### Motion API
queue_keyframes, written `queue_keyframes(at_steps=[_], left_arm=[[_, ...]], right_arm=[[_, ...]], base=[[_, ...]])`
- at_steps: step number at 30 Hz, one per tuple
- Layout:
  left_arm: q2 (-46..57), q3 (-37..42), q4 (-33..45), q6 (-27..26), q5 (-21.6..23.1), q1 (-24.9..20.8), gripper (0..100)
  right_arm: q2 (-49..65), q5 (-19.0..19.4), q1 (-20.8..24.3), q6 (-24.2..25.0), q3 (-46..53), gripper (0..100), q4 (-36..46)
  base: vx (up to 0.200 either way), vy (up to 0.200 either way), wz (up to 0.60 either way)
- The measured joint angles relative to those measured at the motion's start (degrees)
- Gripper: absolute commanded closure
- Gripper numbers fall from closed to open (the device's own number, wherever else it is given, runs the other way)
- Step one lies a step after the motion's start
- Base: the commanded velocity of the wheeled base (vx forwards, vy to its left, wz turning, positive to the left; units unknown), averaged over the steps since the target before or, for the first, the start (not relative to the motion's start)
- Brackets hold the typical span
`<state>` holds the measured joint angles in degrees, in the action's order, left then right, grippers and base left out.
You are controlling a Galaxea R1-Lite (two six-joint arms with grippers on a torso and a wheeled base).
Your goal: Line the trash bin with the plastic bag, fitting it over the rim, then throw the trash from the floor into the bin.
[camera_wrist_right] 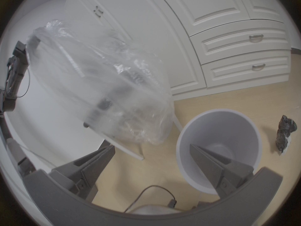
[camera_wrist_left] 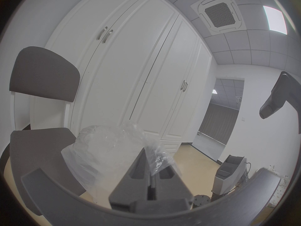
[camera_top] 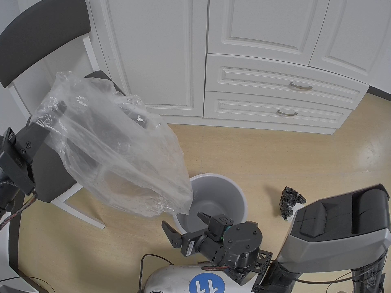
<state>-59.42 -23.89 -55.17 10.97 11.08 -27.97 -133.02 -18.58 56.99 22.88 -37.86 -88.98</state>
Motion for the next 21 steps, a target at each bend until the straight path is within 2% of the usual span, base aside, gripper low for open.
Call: queue_keyframes(at_steps=[5,10,21], left_arm=[[0.02,0.0,-0.06,-0.02,-0.02,-0.01,100],[0.05,-0.16,-0.13,-0.05,-0.09,-0.06,100],[2.0,-1.88,0.24,0.85,-1.34,0.0,100]], right_arm=[[-1.35,-4.4,-0.51,0.6,-4.8,0,0.0],[-1.99,-6.68,-1.89,0.66,-8.36,0,-0.02],[-1.82,-7.45,-9.5,2.1,-14.09,0,0.0]], base=[[0.0,0.0,0.0],[0.0,0.0,0.0],[0.0,0.0,0.0]])
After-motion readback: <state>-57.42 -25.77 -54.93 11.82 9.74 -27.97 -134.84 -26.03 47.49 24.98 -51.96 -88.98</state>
